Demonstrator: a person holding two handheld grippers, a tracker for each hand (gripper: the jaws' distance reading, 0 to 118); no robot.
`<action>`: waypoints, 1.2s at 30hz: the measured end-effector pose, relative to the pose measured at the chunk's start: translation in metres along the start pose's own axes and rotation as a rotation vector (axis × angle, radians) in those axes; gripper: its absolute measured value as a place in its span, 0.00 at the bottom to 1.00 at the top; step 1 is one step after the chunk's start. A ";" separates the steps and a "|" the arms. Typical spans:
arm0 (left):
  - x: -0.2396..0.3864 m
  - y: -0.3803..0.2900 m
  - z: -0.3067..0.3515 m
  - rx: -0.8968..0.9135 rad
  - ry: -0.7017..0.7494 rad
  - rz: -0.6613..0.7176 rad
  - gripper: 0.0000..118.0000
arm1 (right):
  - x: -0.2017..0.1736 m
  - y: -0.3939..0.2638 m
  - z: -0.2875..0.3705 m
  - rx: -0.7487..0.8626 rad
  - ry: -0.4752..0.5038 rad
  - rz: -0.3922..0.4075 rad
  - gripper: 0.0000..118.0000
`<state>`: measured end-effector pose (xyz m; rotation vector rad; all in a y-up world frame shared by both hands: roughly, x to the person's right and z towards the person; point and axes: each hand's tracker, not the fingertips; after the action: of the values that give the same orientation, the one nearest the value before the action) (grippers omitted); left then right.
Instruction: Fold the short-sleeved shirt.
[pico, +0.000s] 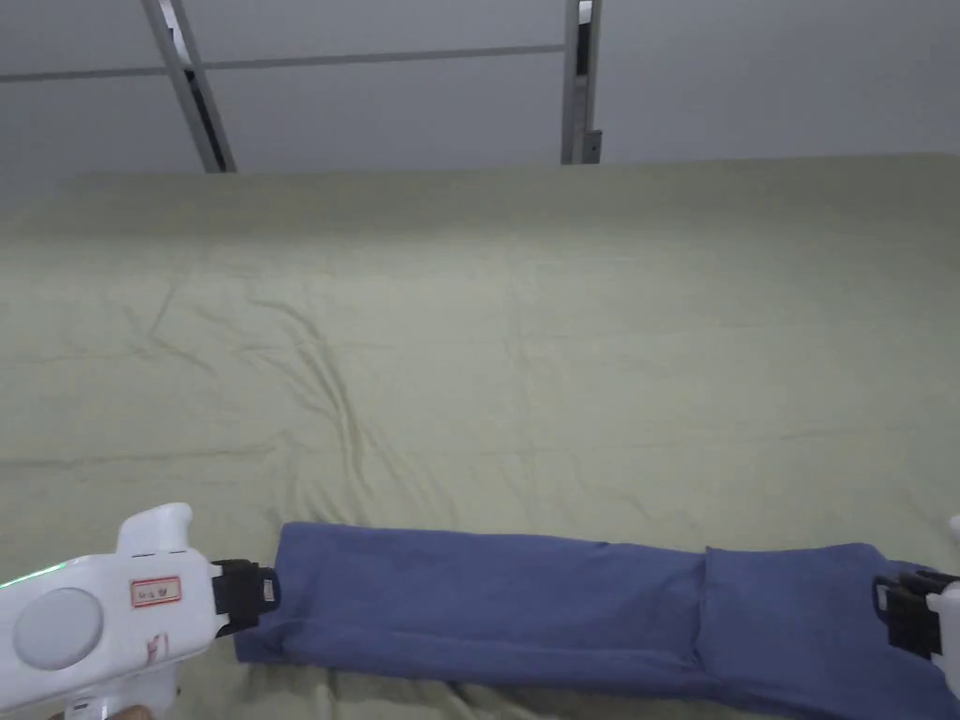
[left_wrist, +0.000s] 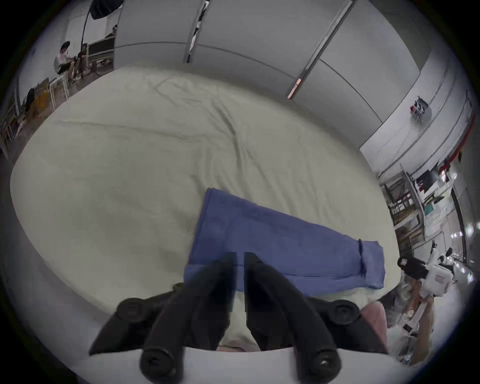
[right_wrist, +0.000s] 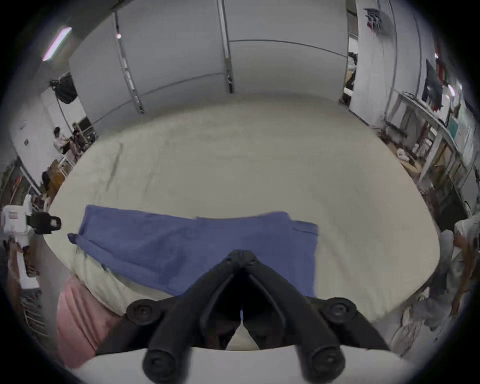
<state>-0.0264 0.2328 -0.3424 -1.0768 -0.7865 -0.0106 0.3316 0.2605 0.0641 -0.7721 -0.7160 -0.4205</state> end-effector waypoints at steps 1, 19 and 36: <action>-0.002 -0.005 -0.003 -0.001 0.019 0.009 0.07 | 0.005 -0.005 -0.013 0.005 0.015 0.001 0.00; -0.047 -0.004 -0.099 -0.171 -0.060 0.270 0.79 | -0.078 -0.011 -0.061 -0.083 0.162 -0.004 0.00; -0.034 0.010 -0.090 -0.137 0.076 0.142 0.07 | -0.035 -0.026 -0.067 -0.109 0.122 -0.148 0.00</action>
<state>0.0030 0.1545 -0.3910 -1.2530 -0.6467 0.0147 0.3211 0.1958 0.0181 -0.7912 -0.6423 -0.6397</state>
